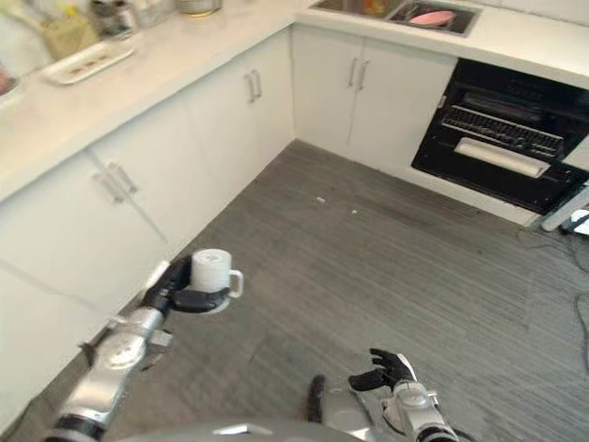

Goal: Place the dishes in the dishwasher.

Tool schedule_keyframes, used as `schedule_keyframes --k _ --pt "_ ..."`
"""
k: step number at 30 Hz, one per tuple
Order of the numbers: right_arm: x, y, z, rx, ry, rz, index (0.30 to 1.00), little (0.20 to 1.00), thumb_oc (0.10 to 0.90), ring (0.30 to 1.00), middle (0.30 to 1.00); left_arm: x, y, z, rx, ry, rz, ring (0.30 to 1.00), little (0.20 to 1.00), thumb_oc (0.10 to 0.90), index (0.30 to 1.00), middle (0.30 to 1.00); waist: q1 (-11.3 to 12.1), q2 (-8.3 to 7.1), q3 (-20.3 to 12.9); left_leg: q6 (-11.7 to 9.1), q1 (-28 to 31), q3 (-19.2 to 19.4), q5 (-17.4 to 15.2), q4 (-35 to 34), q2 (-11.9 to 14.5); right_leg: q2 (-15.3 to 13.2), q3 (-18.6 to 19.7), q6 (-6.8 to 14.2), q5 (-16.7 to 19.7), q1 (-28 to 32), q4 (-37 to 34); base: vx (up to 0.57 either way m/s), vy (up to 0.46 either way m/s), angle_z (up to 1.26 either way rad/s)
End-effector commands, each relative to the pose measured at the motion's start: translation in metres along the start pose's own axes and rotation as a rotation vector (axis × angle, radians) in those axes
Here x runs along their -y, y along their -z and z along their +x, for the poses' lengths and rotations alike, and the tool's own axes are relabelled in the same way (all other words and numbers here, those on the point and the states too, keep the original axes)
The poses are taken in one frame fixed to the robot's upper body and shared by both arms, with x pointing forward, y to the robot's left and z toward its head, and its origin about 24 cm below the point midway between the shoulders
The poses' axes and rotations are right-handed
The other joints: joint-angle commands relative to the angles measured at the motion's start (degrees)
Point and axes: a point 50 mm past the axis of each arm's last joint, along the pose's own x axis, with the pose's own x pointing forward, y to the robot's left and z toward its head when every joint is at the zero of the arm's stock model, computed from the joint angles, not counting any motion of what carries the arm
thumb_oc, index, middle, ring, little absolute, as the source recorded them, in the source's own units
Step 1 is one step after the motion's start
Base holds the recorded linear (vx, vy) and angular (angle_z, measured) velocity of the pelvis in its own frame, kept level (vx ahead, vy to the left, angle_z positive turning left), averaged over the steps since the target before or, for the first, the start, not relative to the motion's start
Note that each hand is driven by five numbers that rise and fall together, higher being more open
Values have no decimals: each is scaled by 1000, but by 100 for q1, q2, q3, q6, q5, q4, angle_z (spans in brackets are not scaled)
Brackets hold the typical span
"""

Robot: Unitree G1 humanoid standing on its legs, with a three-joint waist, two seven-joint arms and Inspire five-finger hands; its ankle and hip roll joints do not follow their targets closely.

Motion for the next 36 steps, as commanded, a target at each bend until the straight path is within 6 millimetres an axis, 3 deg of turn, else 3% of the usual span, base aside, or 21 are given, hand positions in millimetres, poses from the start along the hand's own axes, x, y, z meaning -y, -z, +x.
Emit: schedule_keyframes --k 1,4,5,6,7,8,9,10,11,14,17,18,19,20,22,27,29,31,33,35,36 --pt "23 -53 3 209 111 53 900 900 800 900 900 -21 -60 11 288 -79 14 300 300 400 300 300 13 -282 208 128 -40 229 -873 -922 362 -141 365 766 146 647 -1359 150 -33 -63" --pt "26 -65 1 257 127 76 900 900 800 900 900 -21 -57 11 277 -87 17 300 300 400 300 300 104 -296 268 172 -462 310 -1059 -1036 240 -150 508 798 78 813 -1395 310 79 -64" --pt "27 -95 -7 411 120 123 900 900 800 900 900 -26 -48 5 249 -108 33 300 300 400 300 300 281 -291 310 236 -823 646 -1195 -3118 198 -267 751 1020 -159 1157 -1397 742 305 -63" --pt "27 -101 -9 441 109 126 900 900 800 900 900 -25 -44 3 241 -107 35 300 300 400 300 300 379 -302 333 300 -533 823 -1027 -4422 -3 -366 894 1121 -209 1284 -1397 742 305 -63" --pt "27 -101 -9 441 109 126 900 900 800 900 900 -25 -44 3 241 -107 35 300 300 400 300 300 379 -302 333 300 -533 823 -1027 -4422 -3 -366 894 1121 -209 1284 -1397 386 207 -106" --pt "30 -106 -12 470 113 113 900 900 800 900 900 -28 -38 -2 215 -118 55 300 300 400 300 300 453 -211 312 303 -509 790 -750 -5354 -204 -301 1003 1173 -282 1379 -1397 612 258 -141" --pt "32 -118 -17 525 116 88 900 900 800 900 900 -31 -30 -8 178 -139 87 300 300 400 300 300 683 -180 248 191 -605 346 -349 -6352 -410 -317 1343 1250 -523 1828 -1397 843 313 -173" --pt "29 -113 -17 524 111 101 900 900 800 900 900 -29 -31 -7 184 -138 94 300 300 400 300 300 745 -205 188 131 -762 249 -125 -6251 -491 -377 1370 1292 -543 2044 -1397 1056 394 -158" --pt "24 -107 -17 508 105 129 900 900 800 900 900 -27 -29 -6 181 -120 74 300 300 400 300 300 696 -256 59 340 -372 209 -196 -6403 -593 -618 1331 1428 -457 1853 -431 764 324 -163" --pt "15 -117 -19 545 62 124 900 900 800 900 900 -31 -34 -5 195 -129 91 300 300 400 300 300 508 -161 186 662 218 354 -610 -6274 -563 -1071 925 1806 355 585 2355 484 312 -121" --pt "9 -128 -23 586 38 88 900 900 800 900 900 -33 -37 -1 201 -139 114 300 300 400 300 300 431 -70 263 813 631 476 -949 -6279 -534 -1239 568 1818 398 53 3257 357 215 3" --pt "6 -134 -27 620 22 66 900 900 800 900 900 -33 -42 1 224 -142 101 300 300 400 300 300 346 -83 288 835 985 640 -1270 -6222 -524 -1440 41 1808 121 -290 2952 449 69 -31" --pt "6 -136 -28 633 15 62 900 900 800 900 900 -32 -44 1 237 -148 89 300 300 400 300 300 313 -91 289 797 1168 704 -1421 -6202 -497 -1443 -204 1695 -77 -371 2343 458 71 -53" --pt "6 -136 -28 633 15 62 900 900 800 900 900 -32 -44 1 237 -148 89 300 300 400 300 300 311 -88 295 796 1174 702 -1422 -6202 -494 -1439 -207 1695 -75 -362 2337 449 -71 -78" --pt "6 -140 -31 654 7 54 900 900 800 900 900 -31 -50 5 269 -158 69 300 300 400 300 300 252 -179 225 570 1700 935 -1793 -6322 -420 -1333 -656 1767 -8 -457 35 529 -118 -51" --pt "10 -144 -40 704 22 7 900 900 800 900 900 -23 -59 14 307 -154 79 300 300 400 300 300 186 -282 94 354 2171 1172 -2110 -6410 -365 -1344 -1024 1911 374 -463 -1055 453 -125 -39" --pt "12 -138 -41 699 29 -28 900 900 800 900 900 -13 -51 13 282 -128 35 300 300 400 300 300 125 -249 -126 126 2159 1051 -1910 -5389 1 -1119 -832 1657 431 -148 -892 611 -249 -9" --pt "16 -136 -42 700 42 -51 900 900 800 900 900 -8 -47 12 263 -106 15 300 300 400 300 300 125 -189 -155 -94 1671 878 -1303 -3722 444 -762 -713 1313 236 199 -904 421 -322 12" --pt "25 -141 -47 727 72 -65 900 900 800 900 900 -9 -44 11 250 -108 3 300 300 400 300 300 234 -244 29 -193 968 527 -598 -2027 628 -556 -556 962 61 571 -996 325 -314 7" --pt "32 -147 -50 748 109 -81 900 900 800 900 900 -9 -43 10 242 -118 -8 300 300 400 300 300 308 -272 181 -113 392 459 -749 -1337 740 -405 -431 782 -135 897 -1113 220 -133 -46" --pt "33 -150 -51 757 111 -92 900 900 800 900 900 -9 -42 10 239 -122 -21 300 300 400 300 300 367 -315 221 87 182 455 -893 -1611 497 -484 -381 783 -102 917 -1092 221 66 -81"
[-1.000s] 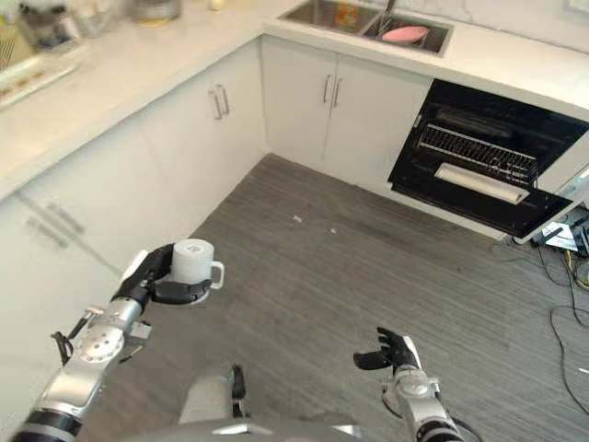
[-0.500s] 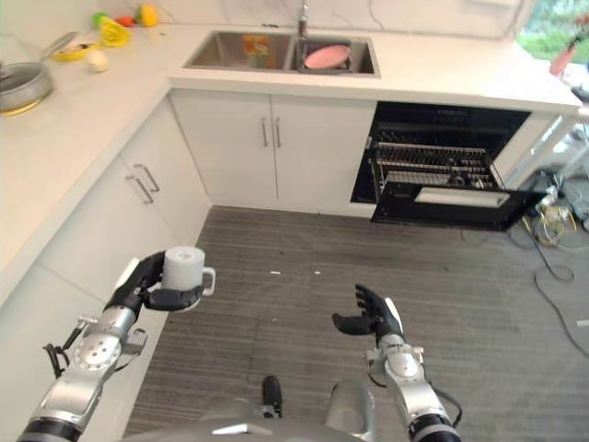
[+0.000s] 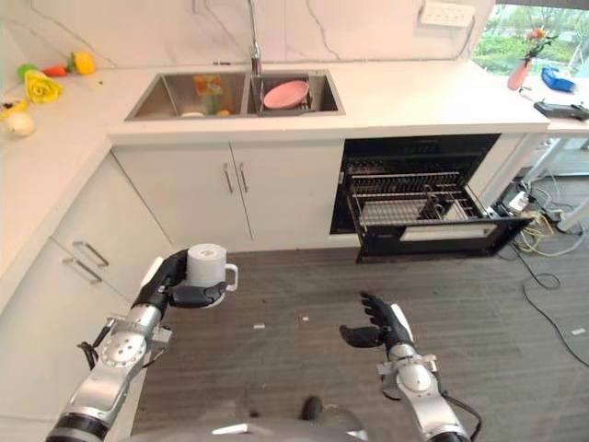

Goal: Place the dishes in the dishwasher.

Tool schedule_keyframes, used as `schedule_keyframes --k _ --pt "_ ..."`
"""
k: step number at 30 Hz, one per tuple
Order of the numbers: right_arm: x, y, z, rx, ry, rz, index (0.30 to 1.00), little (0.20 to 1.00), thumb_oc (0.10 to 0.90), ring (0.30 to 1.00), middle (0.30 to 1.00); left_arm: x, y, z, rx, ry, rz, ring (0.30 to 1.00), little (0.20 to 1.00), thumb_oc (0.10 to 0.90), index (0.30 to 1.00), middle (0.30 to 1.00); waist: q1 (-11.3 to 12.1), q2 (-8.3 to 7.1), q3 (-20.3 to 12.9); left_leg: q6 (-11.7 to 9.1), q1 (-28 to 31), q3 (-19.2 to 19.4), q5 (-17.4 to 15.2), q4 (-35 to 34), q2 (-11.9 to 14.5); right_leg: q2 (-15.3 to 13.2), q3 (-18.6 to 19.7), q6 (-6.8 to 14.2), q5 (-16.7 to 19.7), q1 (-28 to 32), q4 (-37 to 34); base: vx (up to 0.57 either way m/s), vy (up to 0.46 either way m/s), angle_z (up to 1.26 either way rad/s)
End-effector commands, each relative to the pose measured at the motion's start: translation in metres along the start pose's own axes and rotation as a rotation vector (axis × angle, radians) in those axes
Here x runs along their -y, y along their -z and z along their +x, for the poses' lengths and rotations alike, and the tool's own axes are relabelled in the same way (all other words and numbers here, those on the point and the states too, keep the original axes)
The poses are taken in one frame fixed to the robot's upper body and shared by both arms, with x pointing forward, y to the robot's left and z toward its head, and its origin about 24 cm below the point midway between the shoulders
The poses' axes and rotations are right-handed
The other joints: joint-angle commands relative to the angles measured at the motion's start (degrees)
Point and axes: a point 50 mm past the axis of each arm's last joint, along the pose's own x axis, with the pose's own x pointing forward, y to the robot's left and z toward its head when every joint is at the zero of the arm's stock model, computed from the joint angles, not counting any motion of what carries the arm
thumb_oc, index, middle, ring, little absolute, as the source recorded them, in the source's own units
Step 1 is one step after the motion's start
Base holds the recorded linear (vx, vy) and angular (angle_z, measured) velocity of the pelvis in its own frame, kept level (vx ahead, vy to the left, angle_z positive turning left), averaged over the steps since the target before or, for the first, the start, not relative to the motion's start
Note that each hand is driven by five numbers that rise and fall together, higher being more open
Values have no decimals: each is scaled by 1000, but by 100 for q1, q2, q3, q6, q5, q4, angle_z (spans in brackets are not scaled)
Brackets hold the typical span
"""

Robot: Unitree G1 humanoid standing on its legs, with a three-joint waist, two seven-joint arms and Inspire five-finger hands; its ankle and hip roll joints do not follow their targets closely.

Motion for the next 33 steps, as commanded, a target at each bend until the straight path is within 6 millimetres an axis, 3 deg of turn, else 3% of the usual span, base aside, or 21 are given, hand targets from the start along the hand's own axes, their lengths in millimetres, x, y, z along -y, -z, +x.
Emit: schedule_keyframes --k 1,3,4,5,6,7,9,14,18,19,21,25,26,28,30,31,33 --pt "24 -78 14 331 85 -59 900 900 800 900 900 -20 -56 14 277 -82 -6 300 300 400 300 300 45 -179 272 -97 615 -523 460 -1706 -73 -342 74 705 -625 234 -377 257 130 -76" --pt "24 -84 13 359 85 -57 900 900 800 900 900 -19 -55 14 275 -79 -8 300 300 400 300 300 74 -189 239 -19 731 -473 174 -2621 -182 -411 193 876 -679 281 -405 296 130 -68" --pt "28 -92 11 395 92 -69 900 900 800 900 900 -20 -55 14 277 -79 -3 300 300 400 300 300 104 -201 254 -2 492 -464 77 -3190 -258 -472 261 921 -703 353 -427 260 152 -42" --pt "30 -99 10 423 97 -84 900 900 800 900 900 -21 -54 13 273 -81 2 300 300 400 300 300 171 -195 242 21 409 -587 44 -3768 -464 -477 397 966 -734 412 -440 176 118 -23" --pt "30 -99 10 423 97 -84 900 900 800 900 900 -21 -54 13 273 -80 2 300 300 400 300 300 184 -208 247 26 450 -566 62 -3822 -481 -497 410 972 -737 421 -440 283 157 -54" --pt "31 -107 10 456 104 -119 900 900 800 900 900 -25 -51 11 265 -104 20 300 300 400 300 300 337 -123 276 -72 365 -1172 397 -4738 -958 -399 675 1021 -797 536 -437 290 145 -63" --pt "31 -110 7 479 112 -109 900 900 800 900 900 -25 -51 10 268 -104 22 300 300 400 300 300 291 -77 205 -66 659 -1297 534 -5311 -1011 -388 767 1092 -860 585 -462 247 138 -97" --pt "40 -114 -1 515 173 -79 900 900 800 900 900 -26 -52 10 274 -93 50 300 300 400 300 300 143 3 -31 162 1159 -1147 410 -5731 -1070 -614 964 1254 -1023 495 -9 236 229 -47" --pt "36 -118 2 513 162 -40 900 900 800 900 900 -34 -59 10 299 -109 67 300 300 400 300 300 116 115 115 389 1445 -784 129 -5668 -942 -894 852 1454 -1148 -208 1514 106 201 -60" --pt "36 -118 2 514 162 -40 900 900 800 900 900 -34 -59 10 299 -110 67 300 300 400 300 300 128 109 119 394 1442 -768 123 -5662 -949 -908 872 1460 -1171 -240 1570 108 130 -52" --pt "33 -121 2 519 153 -18 900 900 800 900 900 -35 -56 10 283 -119 61 300 300 400 300 300 97 128 201 511 1635 -597 -70 -5602 -908 -1203 735 1577 -911 -587 2079 121 82 -46" --pt "34 -124 2 534 155 32 900 900 800 900 900 -34 -58 9 296 -119 33 300 300 400 300 300 114 169 136 414 1764 -499 -128 -5814 -763 -1651 517 1561 -628 -775 1152 95 -80 -40" --pt "34 -124 2 534 155 32 900 900 800 900 900 -34 -58 9 296 -119 33 300 300 400 300 300 117 176 130 414 1763 -500 -126 -5823 -757 -1640 511 1563 -608 -763 1116 113 -90 -14" --pt "34 -122 2 528 153 58 900 900 800 900 900 -33 -61 11 310 -123 20 300 300 400 300 300 63 139 143 335 1862 -539 -152 -5888 -743 -1785 642 1703 -254 -874 478 201 -152 3" --pt "30 -124 2 534 136 95 900 900 800 900 900 -34 -64 14 315 -139 21 300 300 400 300 300 38 54 188 200 2082 -496 -205 -5973 -681 -1947 522 1926 217 -1050 52 222 -215 13" --pt "30 -124 3 535 136 95 900 900 800 900 900 -34 -64 14 316 -140 22 300 300 400 300 300 34 52 194 201 2089 -500 -201 -5980 -681 -1945 514 1930 233 -1031 27 109 -154 11" --pt "27 -122 1 536 117 113 900 900 800 900 900 -35 -63 14 315 -139 31 300 300 400 300 300 71 -97 130 118 2221 -466 -262 -6050 -697 -2012 277 2012 350 -805 -149 159 -214 13"
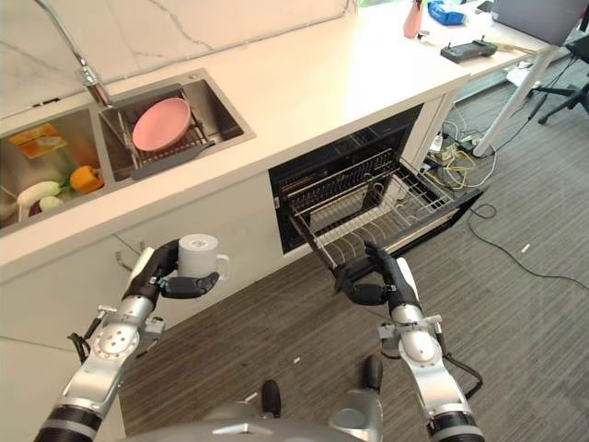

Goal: Place the dishes in the dishwasher.

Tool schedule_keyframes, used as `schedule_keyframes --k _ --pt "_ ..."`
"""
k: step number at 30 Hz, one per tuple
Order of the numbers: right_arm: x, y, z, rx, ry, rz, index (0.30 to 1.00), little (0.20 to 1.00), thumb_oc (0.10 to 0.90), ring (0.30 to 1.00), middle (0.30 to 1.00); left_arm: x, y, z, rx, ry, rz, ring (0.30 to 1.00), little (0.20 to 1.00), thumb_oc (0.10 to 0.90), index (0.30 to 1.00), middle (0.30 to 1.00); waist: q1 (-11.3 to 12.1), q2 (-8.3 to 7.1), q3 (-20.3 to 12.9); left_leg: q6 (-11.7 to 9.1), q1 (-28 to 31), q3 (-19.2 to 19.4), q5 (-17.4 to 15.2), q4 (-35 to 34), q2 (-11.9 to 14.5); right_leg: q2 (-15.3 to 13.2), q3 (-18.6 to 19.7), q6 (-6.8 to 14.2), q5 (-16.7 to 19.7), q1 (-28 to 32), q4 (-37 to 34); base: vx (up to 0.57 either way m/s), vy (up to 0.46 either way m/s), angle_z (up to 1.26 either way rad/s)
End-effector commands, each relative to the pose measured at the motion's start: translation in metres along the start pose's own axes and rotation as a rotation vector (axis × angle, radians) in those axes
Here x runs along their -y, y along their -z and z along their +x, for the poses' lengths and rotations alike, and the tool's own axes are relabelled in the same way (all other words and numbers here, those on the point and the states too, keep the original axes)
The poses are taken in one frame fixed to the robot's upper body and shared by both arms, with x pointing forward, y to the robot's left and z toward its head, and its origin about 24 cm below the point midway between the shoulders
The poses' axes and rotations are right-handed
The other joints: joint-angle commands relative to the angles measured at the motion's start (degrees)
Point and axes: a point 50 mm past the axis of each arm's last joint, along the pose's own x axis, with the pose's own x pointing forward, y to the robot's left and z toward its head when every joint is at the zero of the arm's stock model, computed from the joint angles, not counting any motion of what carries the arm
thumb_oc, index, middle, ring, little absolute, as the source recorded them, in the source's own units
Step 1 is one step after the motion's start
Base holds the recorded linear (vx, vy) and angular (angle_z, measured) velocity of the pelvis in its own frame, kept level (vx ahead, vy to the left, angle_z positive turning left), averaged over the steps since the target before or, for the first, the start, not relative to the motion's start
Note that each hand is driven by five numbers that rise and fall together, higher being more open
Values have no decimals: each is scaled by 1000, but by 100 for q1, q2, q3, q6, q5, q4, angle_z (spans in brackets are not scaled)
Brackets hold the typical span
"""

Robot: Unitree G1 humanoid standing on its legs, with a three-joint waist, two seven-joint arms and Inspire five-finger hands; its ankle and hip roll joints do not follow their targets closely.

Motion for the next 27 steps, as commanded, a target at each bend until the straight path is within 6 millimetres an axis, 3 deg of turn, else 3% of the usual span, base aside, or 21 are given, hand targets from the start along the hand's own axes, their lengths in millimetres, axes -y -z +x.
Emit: schedule_keyframes --k 1,2,3,5,6,8,9,11,12,13,14,15,20,22,23,24,25,27 --pt "17 -56 14 272 58 73 900 900 800 900 900 -23 -54 7 284 -96 2 300 300 400 300 300 89 -186 -388 -492 307 23 -1016 522 250 59 -290 89 -399 11 660 243 -335 18" --pt "15 -55 14 267 45 91 900 900 800 900 900 -23 -52 7 275 -100 0 300 300 400 300 300 77 -218 -437 -599 397 3 -1065 554 409 155 -229 53 -472 35 737 317 -475 24" --pt "13 -51 13 255 27 123 900 900 800 900 900 -23 -47 6 257 -107 -19 300 300 400 300 300 72 -171 -483 -757 362 -92 -1079 961 752 395 -139 -60 -668 85 881 288 -526 16" --pt "14 -54 14 269 26 147 900 900 800 900 900 -22 -46 6 250 -107 -49 300 300 400 300 300 89 -118 -422 -911 -155 -261 -605 2107 1083 661 -185 -366 -899 258 918 122 -375 4" --pt "15 -55 14 270 27 147 900 900 800 900 900 -22 -46 6 251 -107 -49 300 300 400 300 300 72 -126 -435 -911 -204 -284 -590 2130 1075 653 -202 -374 -880 241 904 3 -217 11" --pt "18 -60 14 292 32 140 900 900 800 900 900 -19 -49 8 264 -104 -73 300 300 400 300 300 125 -132 -234 -903 -750 -481 -181 3284 1082 769 -307 -617 -1014 517 825 -10 -233 4" --pt "20 -64 15 303 37 132 900 900 800 900 900 -19 -52 9 275 -104 -71 300 300 400 300 300 138 -182 -160 -875 -969 -431 -167 3480 1021 770 -369 -662 -1081 629 743 51 -192 -10" --pt "18 -66 15 310 17 139 900 900 800 900 900 -19 -54 10 281 -103 -72 300 300 400 300 300 156 -177 -174 -829 -1095 -273 -427 2992 955 807 -409 -595 -1167 735 645 161 -10 1" --pt "19 -67 16 309 16 141 900 900 800 900 900 -18 -56 10 289 -97 -68 300 300 400 300 300 193 -149 -217 -875 -1105 -214 -435 2170 1096 763 -371 -537 -1246 784 627 168 93 -4" --pt "19 -66 16 309 17 140 900 900 800 900 900 -18 -56 10 289 -97 -69 300 300 400 300 300 201 -155 -218 -879 -1068 -198 -412 2112 1089 757 -362 -538 -1252 785 630 170 135 -11" --pt "19 -67 17 311 16 132 900 900 800 900 900 -17 -57 11 292 -91 -67 300 300 400 300 300 222 -120 -219 -923 -1068 -307 -312 1725 1118 756 -310 -504 -1288 805 632 146 199 -22" --pt "19 -67 19 305 17 120 900 900 800 900 900 -15 -61 14 308 -81 -59 300 300 400 300 300 236 -23 -206 -1061 -1106 -644 4 1165 1199 769 -215 -446 -1348 902 621 140 198 -23" --pt "24 -60 17 278 36 110 900 900 800 900 900 -10 -68 17 337 -42 -36 300 300 400 300 300 133 144 -239 -1199 -1103 -892 116 940 1279 522 -99 -260 -1392 1086 680 154 382 -10" --pt "28 -50 13 243 70 122 900 900 800 900 900 -2 -70 22 337 8 -5 300 300 400 300 300 30 132 -385 -1094 -1026 -786 -154 960 991 122 -39 -82 -1209 1115 739 131 480 7" --pt "28 -50 13 243 71 123 900 900 800 900 900 -2 -70 22 338 9 -4 300 300 400 300 300 44 114 -390 -1079 -1029 -774 -163 969 967 94 -30 -67 -1209 1108 743 69 365 9" --pt "27 -47 13 228 73 125 900 900 800 900 900 -1 -70 22 338 20 16 300 300 400 300 300 42 89 -406 -979 -977 -773 -279 985 768 -79 50 -34 -1122 1050 825 47 483 7" --pt "23 -42 13 210 78 165 900 900 800 900 900 -2 -70 22 339 38 52 300 300 400 300 300 18 40 -396 -751 -893 -638 -419 940 530 -305 141 -42 -834 848 1065 43 481 -1" --pt "18 -43 15 210 68 175 900 900 800 900 900 -6 -69 21 334 33 67 300 300 400 300 300 63 35 -378 -652 -857 -490 -431 902 452 -426 117 -48 -643 641 1227 -42 433 -4"
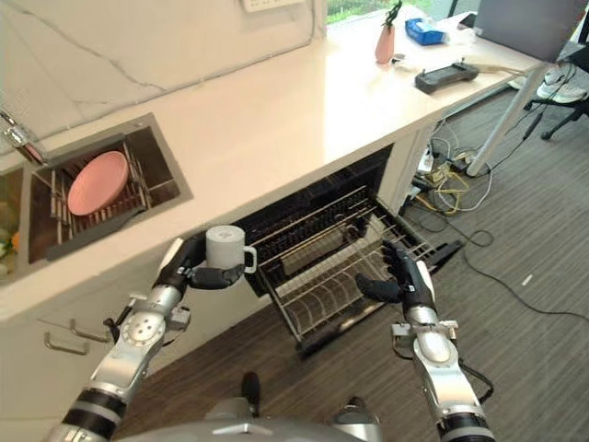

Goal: Place the dishes in the dishwasher.

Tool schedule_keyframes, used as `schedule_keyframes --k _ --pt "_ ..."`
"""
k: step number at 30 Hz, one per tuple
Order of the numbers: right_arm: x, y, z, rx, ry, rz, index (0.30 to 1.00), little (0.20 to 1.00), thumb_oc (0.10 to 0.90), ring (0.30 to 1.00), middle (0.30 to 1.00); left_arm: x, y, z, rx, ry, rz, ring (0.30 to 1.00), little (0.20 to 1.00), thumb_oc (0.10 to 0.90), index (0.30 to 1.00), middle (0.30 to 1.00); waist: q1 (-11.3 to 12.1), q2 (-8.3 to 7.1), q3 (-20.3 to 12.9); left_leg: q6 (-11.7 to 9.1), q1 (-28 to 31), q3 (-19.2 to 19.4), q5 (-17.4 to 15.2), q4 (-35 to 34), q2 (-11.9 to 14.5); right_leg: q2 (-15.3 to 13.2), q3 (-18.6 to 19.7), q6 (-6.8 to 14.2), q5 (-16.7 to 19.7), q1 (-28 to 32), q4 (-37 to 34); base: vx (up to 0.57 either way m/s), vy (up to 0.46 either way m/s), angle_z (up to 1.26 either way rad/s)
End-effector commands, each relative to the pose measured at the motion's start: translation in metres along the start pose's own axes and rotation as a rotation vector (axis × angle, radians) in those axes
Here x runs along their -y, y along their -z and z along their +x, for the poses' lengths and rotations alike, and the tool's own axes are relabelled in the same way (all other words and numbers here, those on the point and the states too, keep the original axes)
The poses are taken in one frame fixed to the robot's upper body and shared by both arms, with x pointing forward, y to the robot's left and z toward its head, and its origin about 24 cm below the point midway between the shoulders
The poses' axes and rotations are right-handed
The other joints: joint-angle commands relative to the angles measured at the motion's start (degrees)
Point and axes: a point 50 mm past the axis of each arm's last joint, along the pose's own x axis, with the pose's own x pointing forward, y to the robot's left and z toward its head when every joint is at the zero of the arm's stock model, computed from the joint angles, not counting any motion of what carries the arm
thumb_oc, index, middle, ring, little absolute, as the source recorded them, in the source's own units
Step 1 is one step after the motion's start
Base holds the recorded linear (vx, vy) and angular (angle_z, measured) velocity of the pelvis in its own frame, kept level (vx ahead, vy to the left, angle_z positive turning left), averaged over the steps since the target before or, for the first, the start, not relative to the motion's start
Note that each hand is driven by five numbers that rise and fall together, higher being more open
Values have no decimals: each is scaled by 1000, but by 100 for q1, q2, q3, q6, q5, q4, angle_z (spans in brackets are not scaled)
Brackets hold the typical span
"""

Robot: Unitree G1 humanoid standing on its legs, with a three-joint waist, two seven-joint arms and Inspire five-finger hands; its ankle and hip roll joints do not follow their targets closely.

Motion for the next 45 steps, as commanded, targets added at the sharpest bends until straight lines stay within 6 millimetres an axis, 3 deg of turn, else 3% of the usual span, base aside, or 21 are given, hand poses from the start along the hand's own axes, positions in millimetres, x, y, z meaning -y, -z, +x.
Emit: schedule_keyframes --k 1,2,3,4,5,7,8,10,11,12,13,16,21,33,45 --pt "-16 -50 16 236 -53 55 900 900 800 900 900 -62 -43 1 202 -200 134 300 300 400 300 300 417 -67 -362 -78 -124 440 -802 525 17 -1029 -395 425 244 -676 616 -85 413 -23" --pt "-17 -50 16 236 -53 55 900 900 800 900 900 -62 -43 0 202 -201 134 300 300 400 300 300 417 -68 -358 -79 -118 442 -801 520 17 -1031 -392 424 237 -677 625 -89 427 -66" --pt "-19 -51 16 243 -63 49 900 900 800 900 900 -64 -44 -2 206 -202 136 300 300 400 300 300 472 -17 -368 -22 -107 582 -805 453 -28 -1031 -828 363 94 -664 808 -8 269 -113" --pt "-20 -52 16 246 -73 42 900 900 800 900 900 -64 -44 -3 207 -203 137 300 300 400 300 300 452 5 -346 45 -84 592 -780 402 -106 -901 -839 308 1 -723 1060 -11 407 -96" --pt "-20 -53 16 251 -78 51 900 900 800 900 900 -64 -44 -3 204 -205 138 300 300 400 300 300 420 -30 -313 148 -9 646 -758 312 -214 -558 -555 280 -284 -734 1251 0 317 -58" --pt "-21 -56 16 259 -81 68 900 900 800 900 900 -64 -45 -2 210 -208 132 300 300 400 300 300 462 -40 -319 170 30 739 -762 263 -251 -434 -594 275 -412 -654 1277 -3 139 -18" --pt "-26 -52 15 242 -103 130 900 900 800 900 900 -59 -45 -1 213 -190 90 300 300 400 300 300 520 -114 -381 149 55 803 -766 226 -285 -279 -680 257 -559 -544 1069 16 1 -35" --pt "-30 -50 13 232 -132 207 900 900 800 900 900 -53 -45 2 219 -179 21 300 300 400 300 300 504 -133 -394 149 100 796 -768 210 -287 -232 -494 289 -509 -576 980 20 -18 -34" --pt "-37 -47 12 210 -168 316 900 900 800 900 900 -42 -39 7 200 -162 -105 300 300 400 300 300 468 -177 -402 162 163 840 -797 228 -259 -136 -211 290 -456 -562 694 20 -29 -13" --pt "-37 -48 12 210 -168 316 900 900 800 900 900 -42 -39 7 201 -162 -106 300 300 400 300 300 475 -174 -396 162 171 846 -798 227 -255 -130 -206 289 -449 -554 683 39 -87 -13" --pt "-47 -50 12 207 -223 430 900 900 800 900 900 -35 -39 10 201 -131 -148 300 300 400 300 300 499 -229 -474 121 196 950 -808 209 -236 -94 -291 358 -323 -305 159 33 -80 -14" --pt "-55 -50 10 195 -278 510 900 900 800 900 900 -32 -41 12 207 -121 -157 300 300 400 300 300 507 -279 -560 85 233 1027 -789 156 -203 -54 -310 400 -206 -216 -108 32 -65 -22" --pt "-82 -60 -8 204 -479 725 900 900 800 900 900 -25 -55 25 252 -114 -122 300 300 400 300 300 418 -353 -685 -53 448 1122 -771 57 -67 92 -289 422 -54 39 -694 58 -91 -10" --pt "-92 -98 -15 323 -677 761 900 900 800 900 900 -15 -90 44 374 -24 -36 300 300 400 300 300 240 -295 -835 -165 698 1298 -728 -74 85 216 -112 448 -139 75 -787 40 -38 -13" --pt "-96 -105 -1 304 -681 682 900 900 800 900 900 -3 -96 46 390 65 -26 300 300 400 300 300 272 -249 -868 -178 755 1258 -694 -200 71 232 -134 444 -136 82 -787 12 2 0"
